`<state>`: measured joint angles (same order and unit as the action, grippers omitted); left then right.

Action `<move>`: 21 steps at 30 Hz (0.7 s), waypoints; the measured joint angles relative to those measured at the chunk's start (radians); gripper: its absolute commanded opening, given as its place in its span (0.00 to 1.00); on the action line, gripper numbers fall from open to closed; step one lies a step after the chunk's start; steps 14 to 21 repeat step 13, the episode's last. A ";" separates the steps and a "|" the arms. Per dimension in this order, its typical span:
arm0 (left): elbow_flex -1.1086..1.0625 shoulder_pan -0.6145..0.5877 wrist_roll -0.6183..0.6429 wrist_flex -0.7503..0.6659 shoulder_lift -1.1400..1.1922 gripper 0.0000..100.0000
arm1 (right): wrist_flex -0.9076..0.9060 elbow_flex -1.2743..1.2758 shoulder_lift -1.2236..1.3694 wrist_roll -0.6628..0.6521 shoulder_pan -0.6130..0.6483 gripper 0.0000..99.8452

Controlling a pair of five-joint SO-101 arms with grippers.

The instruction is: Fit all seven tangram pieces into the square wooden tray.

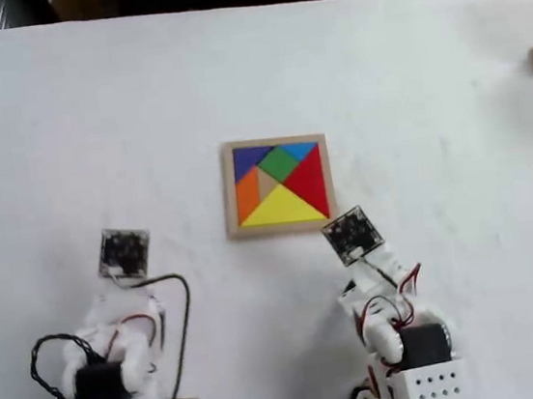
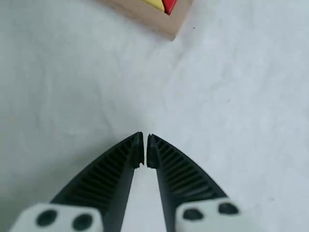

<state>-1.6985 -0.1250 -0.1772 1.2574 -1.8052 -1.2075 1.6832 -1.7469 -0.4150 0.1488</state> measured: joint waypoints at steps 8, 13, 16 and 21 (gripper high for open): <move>0.000 0.000 0.000 0.021 0.000 0.02 | 0.000 0.000 0.000 0.000 0.000 0.02; 0.000 0.000 0.000 0.021 0.000 0.02 | 0.000 0.000 0.000 0.000 0.000 0.02; 0.000 0.000 0.000 0.021 0.000 0.02 | 0.000 0.000 0.000 0.000 0.000 0.02; 0.000 0.000 0.000 0.021 0.000 0.02 | 0.000 0.000 0.000 0.000 0.000 0.02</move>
